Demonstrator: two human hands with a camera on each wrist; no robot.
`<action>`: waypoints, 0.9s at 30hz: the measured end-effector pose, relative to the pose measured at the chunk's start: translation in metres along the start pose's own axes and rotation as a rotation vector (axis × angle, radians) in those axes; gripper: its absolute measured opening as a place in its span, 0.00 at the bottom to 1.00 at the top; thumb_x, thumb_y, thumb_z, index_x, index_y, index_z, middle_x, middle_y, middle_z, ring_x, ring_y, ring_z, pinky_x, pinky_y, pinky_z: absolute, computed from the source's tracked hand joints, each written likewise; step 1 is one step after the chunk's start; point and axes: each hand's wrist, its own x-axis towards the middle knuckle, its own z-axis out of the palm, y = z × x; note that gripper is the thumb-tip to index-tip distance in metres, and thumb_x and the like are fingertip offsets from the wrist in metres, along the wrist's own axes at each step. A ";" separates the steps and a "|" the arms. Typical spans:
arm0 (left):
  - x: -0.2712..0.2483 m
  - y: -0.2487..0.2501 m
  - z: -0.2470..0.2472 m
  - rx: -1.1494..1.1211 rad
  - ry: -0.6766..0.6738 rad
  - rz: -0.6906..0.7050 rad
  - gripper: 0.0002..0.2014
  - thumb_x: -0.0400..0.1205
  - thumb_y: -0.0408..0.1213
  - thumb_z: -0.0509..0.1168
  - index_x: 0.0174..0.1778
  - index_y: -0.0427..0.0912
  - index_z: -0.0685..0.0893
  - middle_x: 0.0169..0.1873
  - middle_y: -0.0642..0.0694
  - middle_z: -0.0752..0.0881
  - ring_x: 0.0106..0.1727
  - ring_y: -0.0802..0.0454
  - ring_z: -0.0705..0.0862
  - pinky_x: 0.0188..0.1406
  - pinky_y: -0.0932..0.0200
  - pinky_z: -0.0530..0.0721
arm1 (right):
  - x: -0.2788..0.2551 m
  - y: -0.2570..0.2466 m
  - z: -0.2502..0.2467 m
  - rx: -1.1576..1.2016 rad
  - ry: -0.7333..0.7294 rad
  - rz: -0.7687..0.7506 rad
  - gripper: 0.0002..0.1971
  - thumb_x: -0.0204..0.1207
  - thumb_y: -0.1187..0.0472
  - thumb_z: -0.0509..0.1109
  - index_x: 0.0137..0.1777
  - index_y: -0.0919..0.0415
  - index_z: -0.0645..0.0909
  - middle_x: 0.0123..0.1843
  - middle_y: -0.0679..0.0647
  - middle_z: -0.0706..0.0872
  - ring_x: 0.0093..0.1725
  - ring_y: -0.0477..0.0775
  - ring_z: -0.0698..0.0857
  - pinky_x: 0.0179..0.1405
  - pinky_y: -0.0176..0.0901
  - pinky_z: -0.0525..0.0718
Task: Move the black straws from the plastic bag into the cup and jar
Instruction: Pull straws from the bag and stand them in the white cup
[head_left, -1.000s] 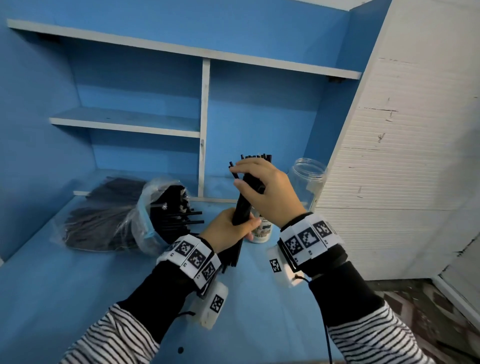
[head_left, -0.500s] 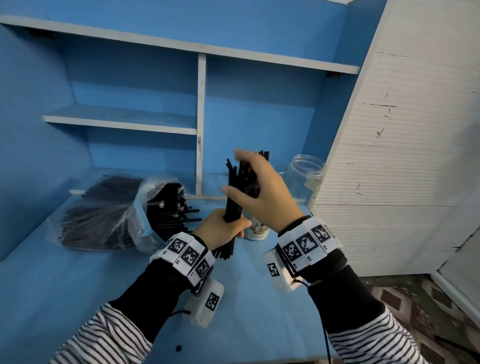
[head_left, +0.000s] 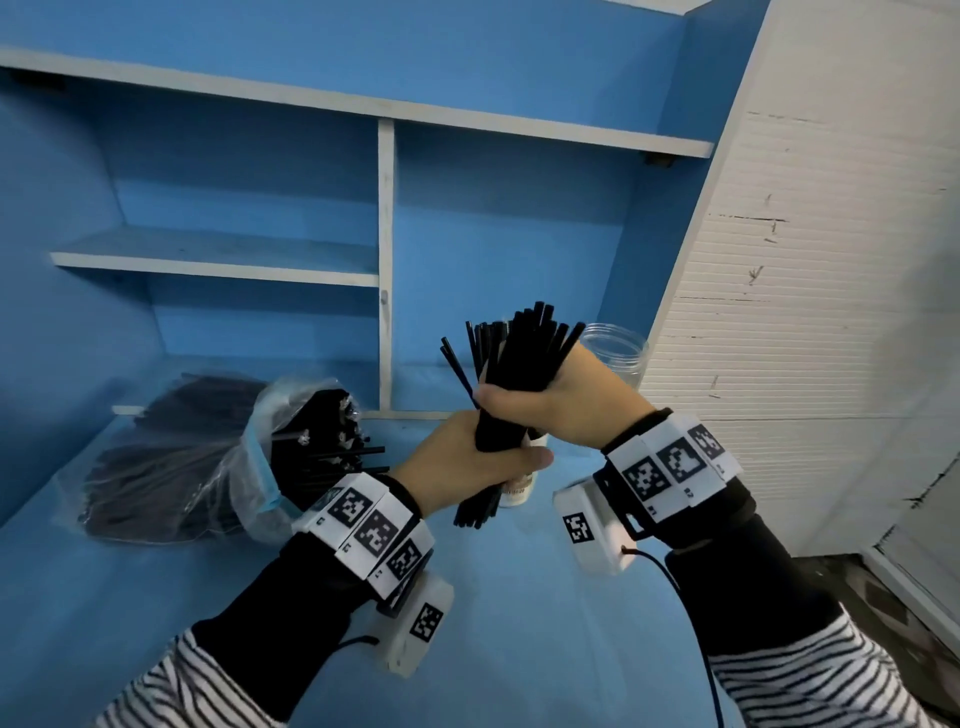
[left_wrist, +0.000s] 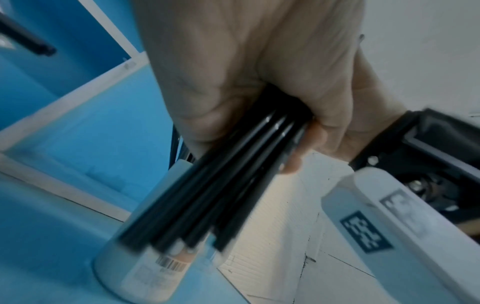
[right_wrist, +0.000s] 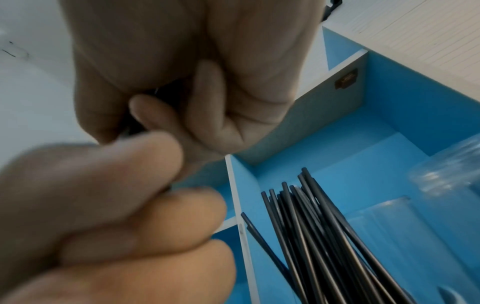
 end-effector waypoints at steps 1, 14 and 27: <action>0.002 -0.001 0.001 -0.052 0.054 0.026 0.12 0.77 0.38 0.75 0.33 0.44 0.79 0.26 0.55 0.81 0.31 0.58 0.80 0.38 0.60 0.80 | 0.003 -0.002 -0.005 -0.003 0.037 -0.013 0.12 0.75 0.62 0.73 0.41 0.73 0.79 0.38 0.68 0.83 0.38 0.64 0.84 0.38 0.57 0.84; 0.037 -0.041 0.005 0.011 0.252 -0.283 0.45 0.66 0.36 0.82 0.70 0.46 0.58 0.62 0.49 0.73 0.60 0.54 0.74 0.60 0.58 0.74 | 0.037 0.024 -0.045 -0.042 0.334 0.067 0.18 0.72 0.65 0.71 0.32 0.74 0.65 0.29 0.59 0.69 0.29 0.52 0.70 0.29 0.42 0.69; 0.057 -0.054 0.005 0.092 0.208 -0.193 0.39 0.66 0.33 0.81 0.69 0.46 0.68 0.54 0.54 0.81 0.59 0.52 0.81 0.59 0.54 0.81 | 0.042 0.076 0.001 -0.194 0.193 0.235 0.13 0.72 0.57 0.72 0.31 0.60 0.73 0.29 0.53 0.80 0.31 0.49 0.80 0.28 0.35 0.74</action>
